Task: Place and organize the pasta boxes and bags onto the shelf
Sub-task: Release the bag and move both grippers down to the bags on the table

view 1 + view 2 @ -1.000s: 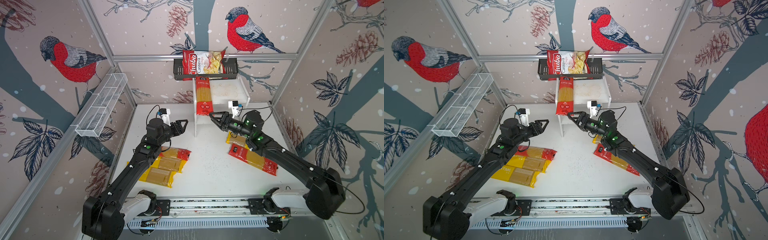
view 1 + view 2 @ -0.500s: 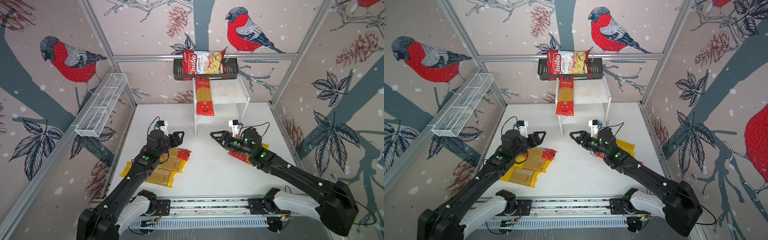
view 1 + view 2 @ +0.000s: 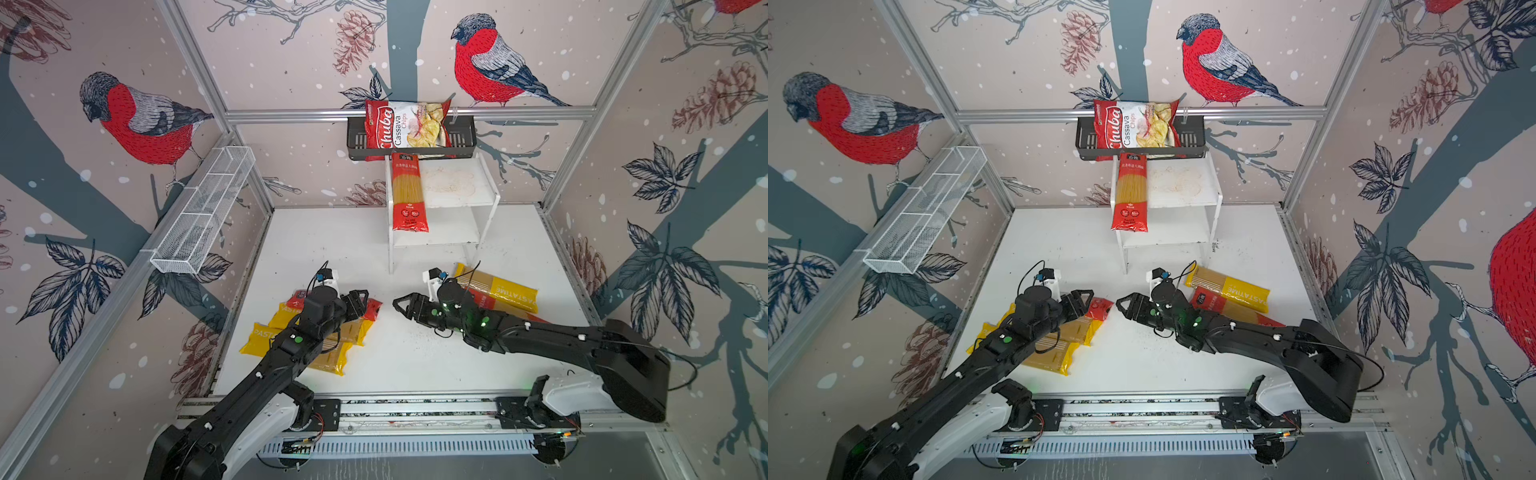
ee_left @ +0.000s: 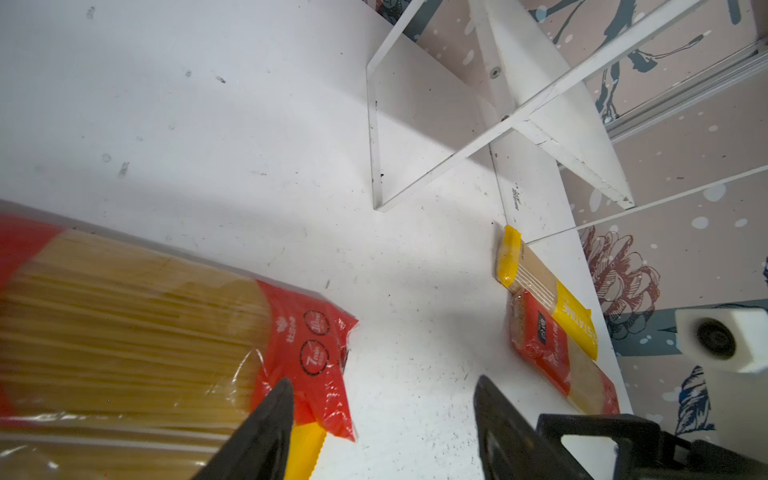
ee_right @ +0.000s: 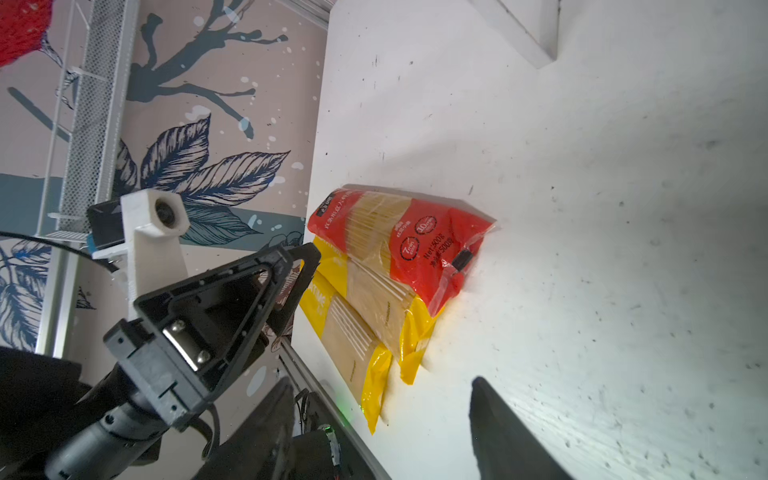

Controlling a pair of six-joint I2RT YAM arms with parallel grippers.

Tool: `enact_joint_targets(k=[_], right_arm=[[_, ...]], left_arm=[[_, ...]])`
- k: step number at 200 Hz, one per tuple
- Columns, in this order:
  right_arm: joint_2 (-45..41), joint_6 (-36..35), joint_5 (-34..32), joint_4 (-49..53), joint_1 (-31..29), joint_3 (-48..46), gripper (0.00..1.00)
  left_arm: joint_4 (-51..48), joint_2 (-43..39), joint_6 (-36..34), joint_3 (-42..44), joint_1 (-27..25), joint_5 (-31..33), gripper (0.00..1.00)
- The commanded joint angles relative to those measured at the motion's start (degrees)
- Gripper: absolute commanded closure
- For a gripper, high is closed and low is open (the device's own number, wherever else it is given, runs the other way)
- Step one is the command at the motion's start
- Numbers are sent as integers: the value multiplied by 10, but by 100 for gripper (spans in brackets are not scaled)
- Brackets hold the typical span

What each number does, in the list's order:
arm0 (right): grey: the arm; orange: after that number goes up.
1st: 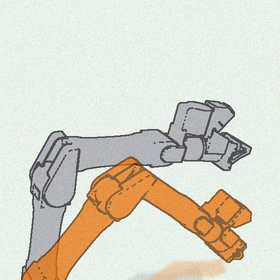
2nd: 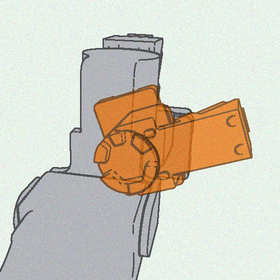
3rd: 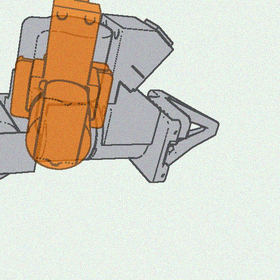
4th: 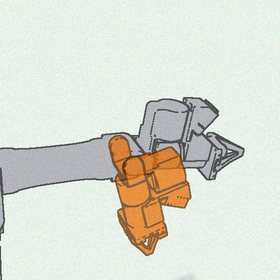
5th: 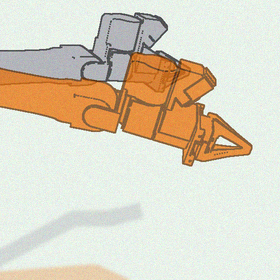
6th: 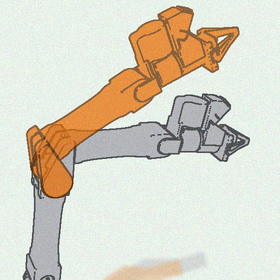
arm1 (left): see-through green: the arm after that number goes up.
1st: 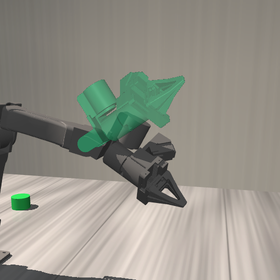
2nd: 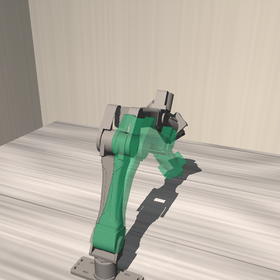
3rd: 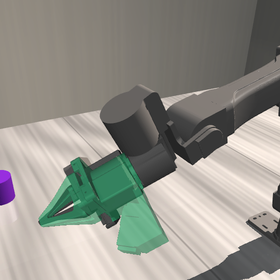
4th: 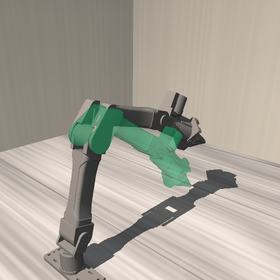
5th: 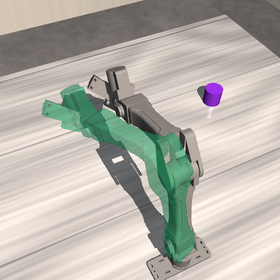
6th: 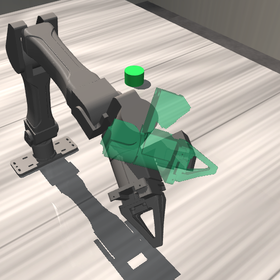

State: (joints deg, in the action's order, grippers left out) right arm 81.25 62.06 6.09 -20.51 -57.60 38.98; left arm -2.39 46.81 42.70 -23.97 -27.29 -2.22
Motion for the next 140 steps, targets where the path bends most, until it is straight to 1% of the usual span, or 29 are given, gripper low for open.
enact_joint_targets(k=[1, 35, 56, 66, 94, 115, 125, 140], right_arm=[[31, 32, -11, -54, -7, 4, 36], [93, 90, -1, -109, -9, 1, 38], [130, 153, -6, -168, -16, -8, 38], [149, 172, -6, -194, -23, -10, 39], [203, 203, 13, -209, -32, 12, 40], [244, 239, 26, -248, -34, 24, 42], [265, 254, 29, -268, -36, 31, 43], [289, 270, 31, -272, -38, 49, 43]], left_arm=[[9, -15, 11, 17, -6, 28, 32], [-1, -35, 19, 41, -15, 32, 32], [-16, -35, 10, 34, -16, 38, 32], [-17, -34, 8, 33, -15, 38, 32], [-10, -34, 14, 34, -16, 29, 32], [-12, -40, 18, 34, -15, 26, 32], [-14, -44, 14, 33, -15, 27, 32], [-20, -48, 5, 27, -15, 32, 32]])
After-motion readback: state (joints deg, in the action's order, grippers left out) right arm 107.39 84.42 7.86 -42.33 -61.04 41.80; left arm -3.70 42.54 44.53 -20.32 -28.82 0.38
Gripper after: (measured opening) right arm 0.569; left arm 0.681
